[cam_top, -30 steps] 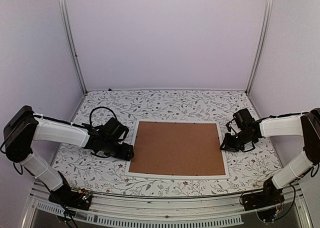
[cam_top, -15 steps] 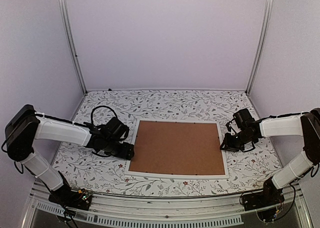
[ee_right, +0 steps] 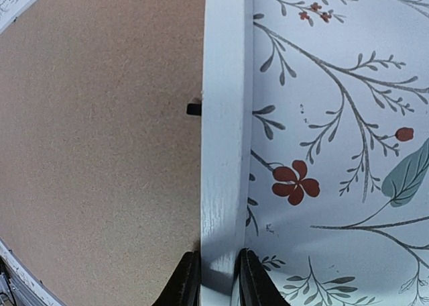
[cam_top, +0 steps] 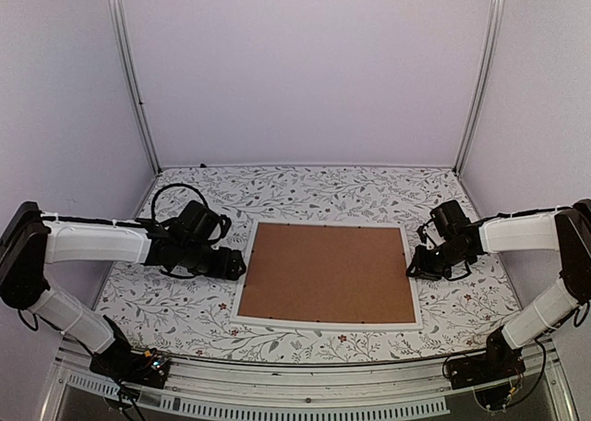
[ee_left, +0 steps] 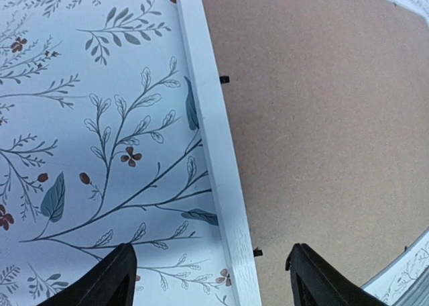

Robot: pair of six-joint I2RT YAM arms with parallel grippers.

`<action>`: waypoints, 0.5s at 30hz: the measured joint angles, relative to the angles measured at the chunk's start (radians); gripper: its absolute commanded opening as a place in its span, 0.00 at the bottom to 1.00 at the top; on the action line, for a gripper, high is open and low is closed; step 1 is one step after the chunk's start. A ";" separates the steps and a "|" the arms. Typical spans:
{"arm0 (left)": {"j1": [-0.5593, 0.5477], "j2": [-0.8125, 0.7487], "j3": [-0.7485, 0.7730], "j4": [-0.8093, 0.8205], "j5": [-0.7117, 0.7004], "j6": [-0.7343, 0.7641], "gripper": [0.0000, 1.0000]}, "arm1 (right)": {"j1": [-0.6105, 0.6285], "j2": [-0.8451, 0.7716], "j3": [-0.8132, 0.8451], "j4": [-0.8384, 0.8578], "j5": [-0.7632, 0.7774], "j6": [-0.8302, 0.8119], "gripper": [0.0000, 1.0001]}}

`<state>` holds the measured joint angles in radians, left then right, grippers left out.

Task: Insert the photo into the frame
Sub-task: Position the photo frame at the center of the board.

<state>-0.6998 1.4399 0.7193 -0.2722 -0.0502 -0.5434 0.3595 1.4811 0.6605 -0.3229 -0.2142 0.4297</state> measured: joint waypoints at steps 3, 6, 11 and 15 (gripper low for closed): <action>0.016 0.000 0.006 0.010 0.028 0.012 0.82 | 0.000 0.008 0.008 -0.003 -0.001 -0.005 0.21; 0.020 0.000 0.021 0.025 0.055 0.029 0.82 | 0.000 0.040 0.036 0.000 -0.002 -0.019 0.21; 0.020 0.001 0.045 0.057 0.113 0.056 0.82 | 0.001 0.106 0.099 0.006 -0.007 -0.046 0.21; 0.003 0.004 0.045 0.084 0.135 0.077 0.81 | 0.002 0.168 0.165 0.005 -0.011 -0.066 0.26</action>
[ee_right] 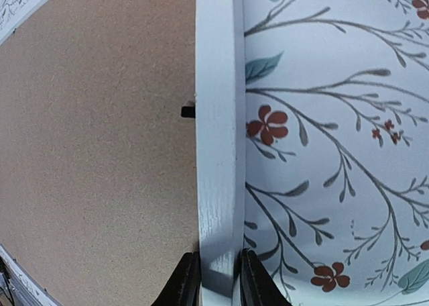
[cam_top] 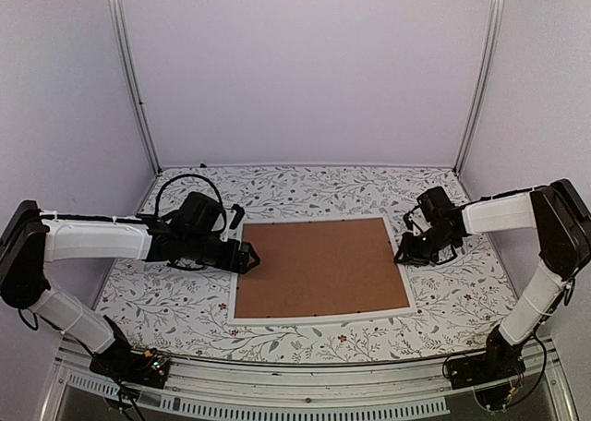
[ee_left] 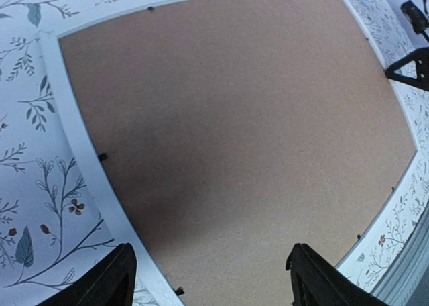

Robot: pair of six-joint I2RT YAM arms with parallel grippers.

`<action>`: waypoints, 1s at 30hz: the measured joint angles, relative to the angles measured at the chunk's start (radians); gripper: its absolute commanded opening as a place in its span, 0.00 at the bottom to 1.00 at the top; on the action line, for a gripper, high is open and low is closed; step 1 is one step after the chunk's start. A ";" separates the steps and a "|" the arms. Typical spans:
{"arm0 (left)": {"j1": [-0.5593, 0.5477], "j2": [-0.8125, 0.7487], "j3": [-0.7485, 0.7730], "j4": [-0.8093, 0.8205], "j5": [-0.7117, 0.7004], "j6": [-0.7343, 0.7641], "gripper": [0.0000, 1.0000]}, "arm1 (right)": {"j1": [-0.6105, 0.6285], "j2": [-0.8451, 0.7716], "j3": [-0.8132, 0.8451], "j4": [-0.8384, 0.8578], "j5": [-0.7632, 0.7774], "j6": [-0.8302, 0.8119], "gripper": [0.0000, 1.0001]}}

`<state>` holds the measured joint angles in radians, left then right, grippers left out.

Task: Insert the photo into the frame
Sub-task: Position the photo frame at the center of the board.

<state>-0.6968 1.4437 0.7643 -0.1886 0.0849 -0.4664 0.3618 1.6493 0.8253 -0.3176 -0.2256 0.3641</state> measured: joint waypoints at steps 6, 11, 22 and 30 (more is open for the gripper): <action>-0.103 0.003 0.017 0.040 0.013 0.065 0.80 | 0.000 0.122 0.135 -0.004 -0.018 -0.036 0.44; -0.210 0.071 0.089 0.068 0.031 0.143 0.80 | 0.004 0.170 0.205 0.004 -0.024 -0.068 0.62; -0.402 0.362 0.322 0.072 0.043 0.300 0.90 | 0.004 0.032 0.118 -0.011 -0.016 -0.073 0.78; -0.485 0.490 0.468 0.042 0.045 0.380 0.94 | 0.004 -0.122 -0.037 -0.004 -0.015 -0.062 0.99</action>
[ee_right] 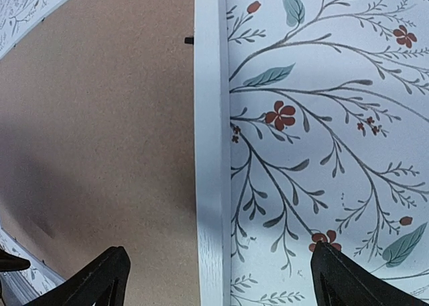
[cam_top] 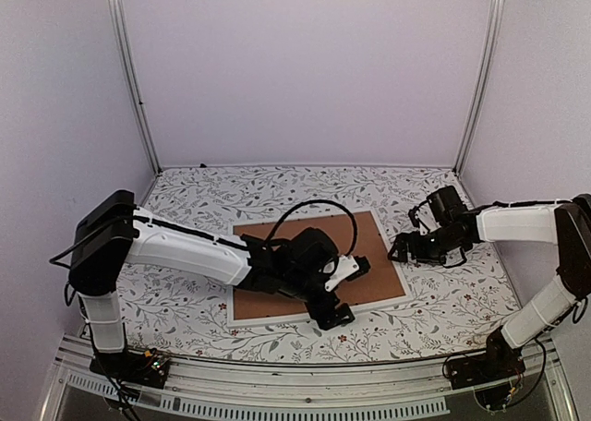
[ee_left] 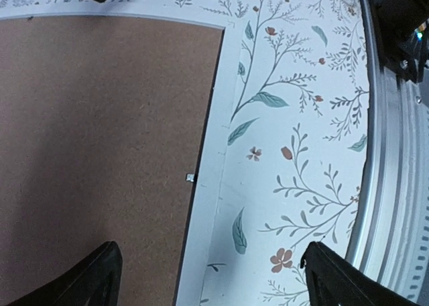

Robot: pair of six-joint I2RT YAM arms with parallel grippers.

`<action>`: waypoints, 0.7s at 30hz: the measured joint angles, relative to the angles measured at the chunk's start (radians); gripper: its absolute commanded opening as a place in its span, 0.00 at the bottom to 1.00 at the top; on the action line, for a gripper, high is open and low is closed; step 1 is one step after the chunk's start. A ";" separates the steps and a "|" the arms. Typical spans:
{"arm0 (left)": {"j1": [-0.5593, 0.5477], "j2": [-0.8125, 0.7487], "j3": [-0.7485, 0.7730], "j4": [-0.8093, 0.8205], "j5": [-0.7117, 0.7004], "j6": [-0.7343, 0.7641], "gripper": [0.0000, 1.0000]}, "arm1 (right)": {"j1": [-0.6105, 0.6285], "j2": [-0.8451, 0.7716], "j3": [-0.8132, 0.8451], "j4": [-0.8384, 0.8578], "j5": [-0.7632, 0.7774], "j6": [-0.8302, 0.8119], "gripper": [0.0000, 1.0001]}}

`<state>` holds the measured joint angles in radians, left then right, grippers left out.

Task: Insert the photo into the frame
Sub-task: Position the photo frame at the center of the board, then pick up the photo frame from the center of the board.

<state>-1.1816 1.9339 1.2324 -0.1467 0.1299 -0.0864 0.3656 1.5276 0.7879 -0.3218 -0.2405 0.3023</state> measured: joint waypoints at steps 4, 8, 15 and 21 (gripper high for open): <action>-0.013 0.058 0.054 -0.025 -0.012 0.032 0.79 | 0.000 -0.061 -0.043 0.001 0.003 0.006 0.99; -0.023 0.101 0.082 -0.055 -0.034 0.058 0.62 | 0.000 -0.089 -0.062 0.003 0.008 0.016 0.99; -0.042 0.147 0.123 -0.092 -0.088 0.095 0.48 | 0.000 -0.088 -0.090 0.011 0.014 0.027 0.99; -0.055 0.174 0.156 -0.104 -0.155 0.111 0.35 | 0.000 -0.088 -0.116 0.016 0.014 0.037 0.99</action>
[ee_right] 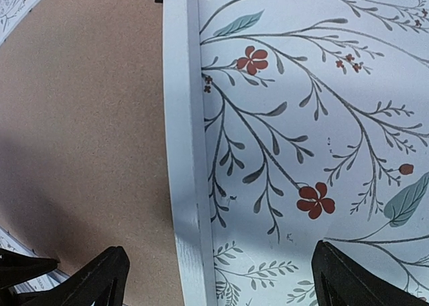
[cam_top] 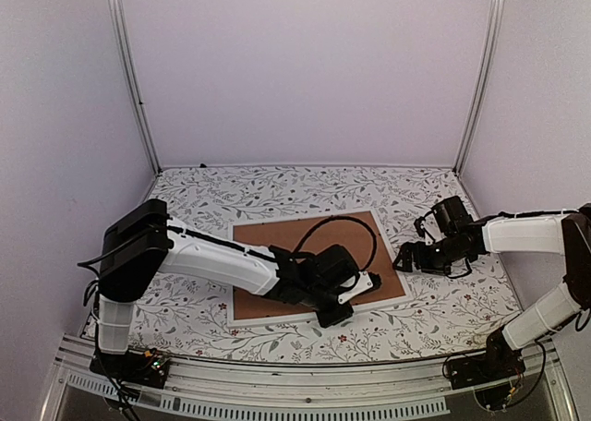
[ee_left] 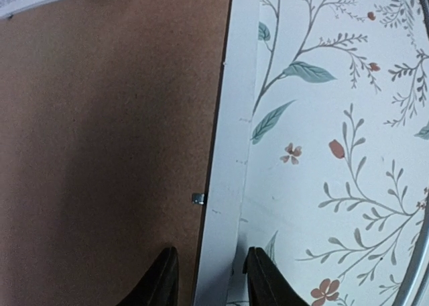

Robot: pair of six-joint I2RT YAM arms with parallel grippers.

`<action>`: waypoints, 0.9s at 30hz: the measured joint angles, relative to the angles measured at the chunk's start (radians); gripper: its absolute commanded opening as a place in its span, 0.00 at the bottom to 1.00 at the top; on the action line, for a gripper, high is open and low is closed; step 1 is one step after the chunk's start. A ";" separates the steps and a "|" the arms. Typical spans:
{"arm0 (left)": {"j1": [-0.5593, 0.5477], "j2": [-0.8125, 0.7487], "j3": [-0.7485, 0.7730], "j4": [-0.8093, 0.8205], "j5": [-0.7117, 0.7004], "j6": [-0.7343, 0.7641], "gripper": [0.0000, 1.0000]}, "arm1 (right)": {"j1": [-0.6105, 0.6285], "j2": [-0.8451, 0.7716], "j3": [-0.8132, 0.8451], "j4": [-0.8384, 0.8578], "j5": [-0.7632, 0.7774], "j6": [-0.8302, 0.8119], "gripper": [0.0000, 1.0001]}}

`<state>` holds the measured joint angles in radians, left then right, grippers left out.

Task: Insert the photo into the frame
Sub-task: Pick up the photo frame from the center of the board.

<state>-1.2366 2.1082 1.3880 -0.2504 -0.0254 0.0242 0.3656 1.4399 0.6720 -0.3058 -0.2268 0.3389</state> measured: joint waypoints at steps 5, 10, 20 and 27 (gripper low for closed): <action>-0.005 0.004 0.003 -0.001 -0.037 0.009 0.25 | 0.000 0.000 -0.005 0.000 0.000 0.002 0.99; -0.011 0.004 0.003 0.002 -0.046 0.020 0.13 | 0.000 -0.012 -0.013 0.000 -0.005 0.003 0.99; -0.006 0.000 0.003 0.005 -0.024 0.062 0.00 | 0.000 -0.031 -0.045 0.001 -0.089 0.035 0.99; 0.010 -0.021 0.003 -0.030 0.016 0.068 0.00 | 0.000 -0.047 -0.068 0.016 -0.150 0.082 0.99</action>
<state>-1.2263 2.0872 1.3911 -0.2806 -0.0097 0.0925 0.3656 1.3933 0.6037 -0.2897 -0.3771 0.4206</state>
